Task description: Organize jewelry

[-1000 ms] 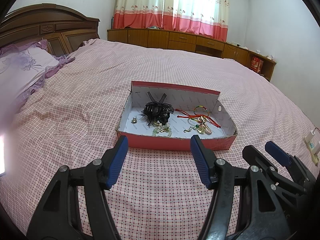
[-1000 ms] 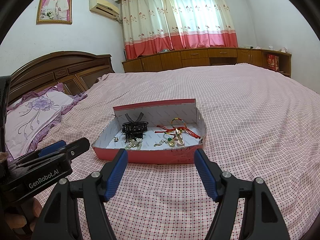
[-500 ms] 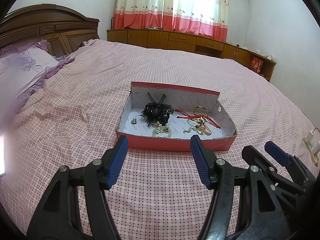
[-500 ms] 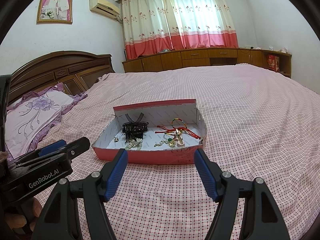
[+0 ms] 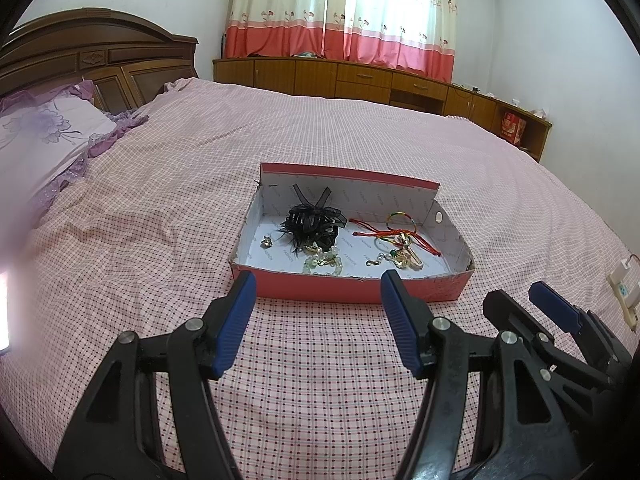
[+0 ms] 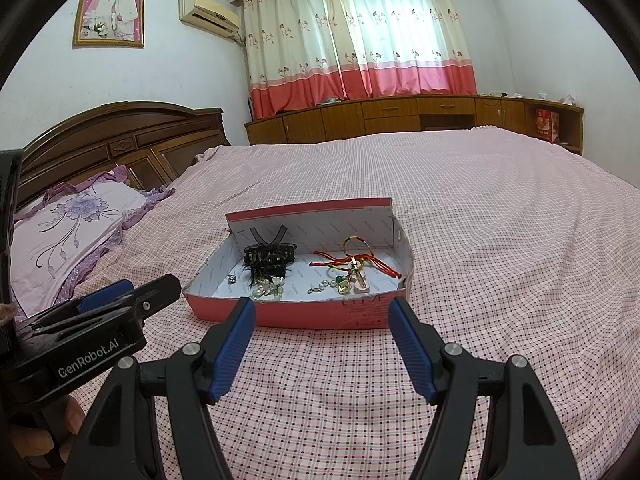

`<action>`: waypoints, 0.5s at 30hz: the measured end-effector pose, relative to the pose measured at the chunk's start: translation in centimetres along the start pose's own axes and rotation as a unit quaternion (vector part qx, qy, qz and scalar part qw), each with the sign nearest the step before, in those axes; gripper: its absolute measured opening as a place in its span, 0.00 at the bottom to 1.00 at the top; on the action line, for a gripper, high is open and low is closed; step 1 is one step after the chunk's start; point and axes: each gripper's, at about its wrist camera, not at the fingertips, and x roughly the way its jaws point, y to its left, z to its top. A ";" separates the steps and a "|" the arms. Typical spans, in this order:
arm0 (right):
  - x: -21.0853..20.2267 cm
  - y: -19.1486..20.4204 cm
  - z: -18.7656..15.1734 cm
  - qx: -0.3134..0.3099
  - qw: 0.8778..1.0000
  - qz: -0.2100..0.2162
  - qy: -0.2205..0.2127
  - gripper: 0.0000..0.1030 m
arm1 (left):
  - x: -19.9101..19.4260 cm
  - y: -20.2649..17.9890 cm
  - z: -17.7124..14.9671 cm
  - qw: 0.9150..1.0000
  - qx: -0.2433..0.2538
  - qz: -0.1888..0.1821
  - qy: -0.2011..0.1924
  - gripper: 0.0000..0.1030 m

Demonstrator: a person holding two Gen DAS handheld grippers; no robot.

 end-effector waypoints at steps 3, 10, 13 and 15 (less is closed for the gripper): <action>0.0 0.0 0.0 0.000 1.000 0.000 0.001 0.69 | 0.0 -0.1 0.0 1.000 0.000 0.000 0.000 0.55; 0.0 0.0 0.0 0.000 1.000 0.000 0.001 0.69 | 0.3 -0.2 0.0 1.000 -0.001 0.000 0.002 0.55; 0.0 0.0 -0.2 0.000 1.000 0.000 0.002 0.69 | 0.4 -0.2 0.0 1.000 0.000 -0.001 0.002 0.55; 0.1 0.0 -0.1 0.000 1.000 0.000 0.002 0.69 | 0.3 -0.2 0.0 1.000 -0.001 0.000 0.002 0.55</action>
